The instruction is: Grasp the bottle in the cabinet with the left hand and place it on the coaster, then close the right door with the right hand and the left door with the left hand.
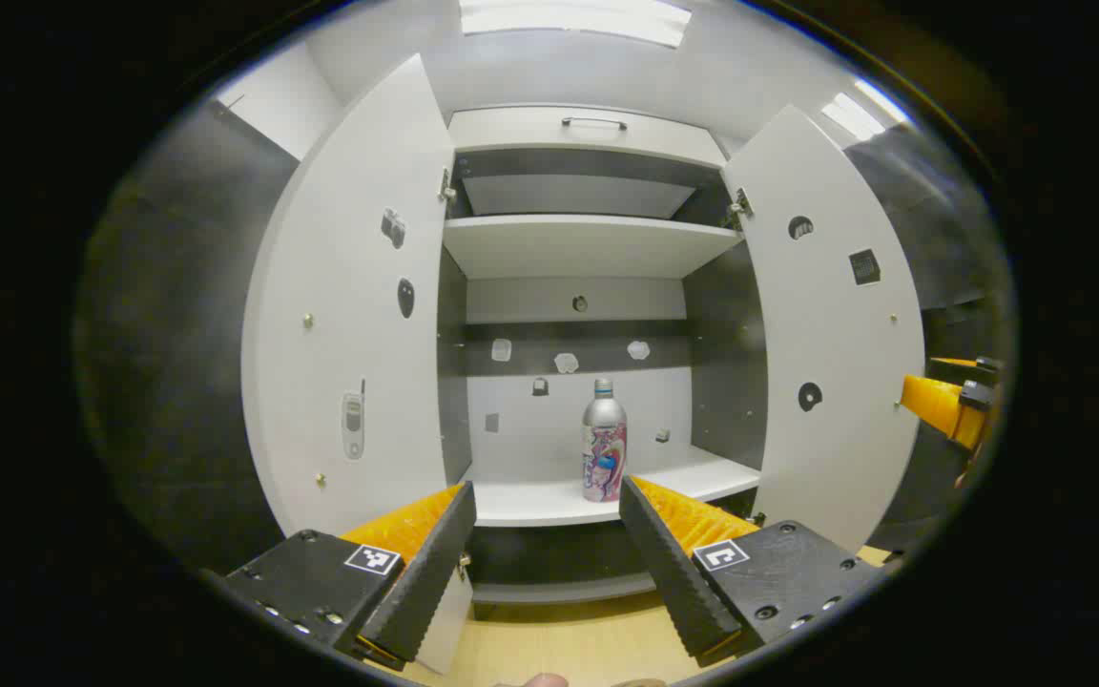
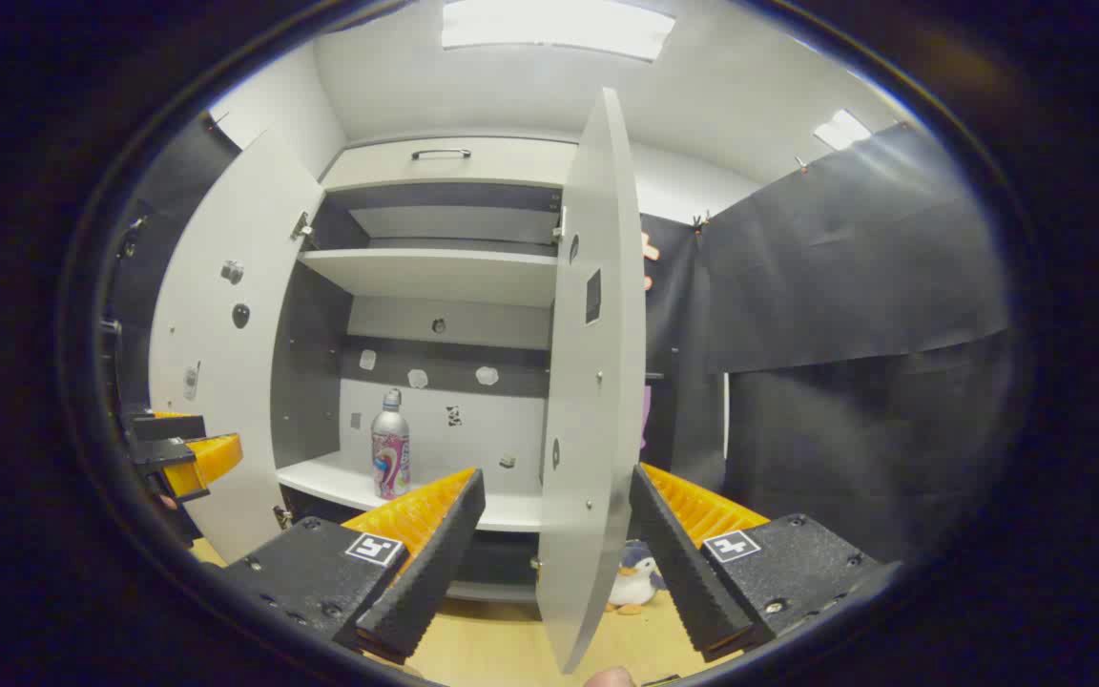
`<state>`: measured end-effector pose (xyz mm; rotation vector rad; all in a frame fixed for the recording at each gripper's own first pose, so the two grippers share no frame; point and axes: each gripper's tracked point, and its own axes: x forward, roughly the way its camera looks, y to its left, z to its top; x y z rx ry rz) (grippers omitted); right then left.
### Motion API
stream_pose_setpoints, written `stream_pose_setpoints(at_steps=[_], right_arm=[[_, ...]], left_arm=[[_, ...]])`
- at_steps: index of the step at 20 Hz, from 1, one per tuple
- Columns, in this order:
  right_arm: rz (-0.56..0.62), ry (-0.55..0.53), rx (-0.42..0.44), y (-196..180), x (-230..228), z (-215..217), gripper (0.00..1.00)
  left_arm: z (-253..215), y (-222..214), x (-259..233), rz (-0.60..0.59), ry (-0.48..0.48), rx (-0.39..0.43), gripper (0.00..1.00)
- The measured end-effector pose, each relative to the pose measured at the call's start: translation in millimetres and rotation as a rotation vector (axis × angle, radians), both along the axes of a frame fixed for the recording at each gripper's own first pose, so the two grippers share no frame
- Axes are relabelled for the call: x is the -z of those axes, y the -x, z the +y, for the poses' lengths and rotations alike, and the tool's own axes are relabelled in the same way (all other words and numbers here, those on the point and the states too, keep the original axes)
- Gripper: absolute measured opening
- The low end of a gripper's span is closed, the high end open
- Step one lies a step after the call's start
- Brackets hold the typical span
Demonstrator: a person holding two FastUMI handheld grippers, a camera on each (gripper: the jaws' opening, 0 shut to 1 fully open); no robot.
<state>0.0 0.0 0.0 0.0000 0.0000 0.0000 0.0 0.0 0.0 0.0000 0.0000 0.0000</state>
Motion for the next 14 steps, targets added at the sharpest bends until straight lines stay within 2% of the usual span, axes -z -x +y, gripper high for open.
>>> stream_pose_setpoints(at_steps=[3, 5, 6, 7, 14], right_arm=[[-0.001, -0.007, -0.023, 0.4, -3.3, -6.7, 0.99], [0.013, -0.004, -0.046, 4.3, 1.1, -8.4, 0.99], [0.015, -0.006, -0.044, 2.9, 1.1, -10.5, 0.99], [0.018, -0.008, -0.035, 1.6, 0.9, -14.2, 0.99], [0.031, -0.021, -0.009, 10.4, 5.5, -38.0, 0.99]], left_arm=[[3.8, 4.7, -12.8, -0.020, -0.011, -0.043, 0.94], [3.4, 8.0, -21.0, -0.033, -0.010, -0.059, 0.99], [2.6, 10.1, -24.7, -0.037, -0.007, -0.061, 0.96], [0.2, 11.2, -26.3, -0.034, -0.001, -0.057, 0.98], [-12.2, 11.7, -36.1, -0.035, -0.012, -0.048, 0.96]])
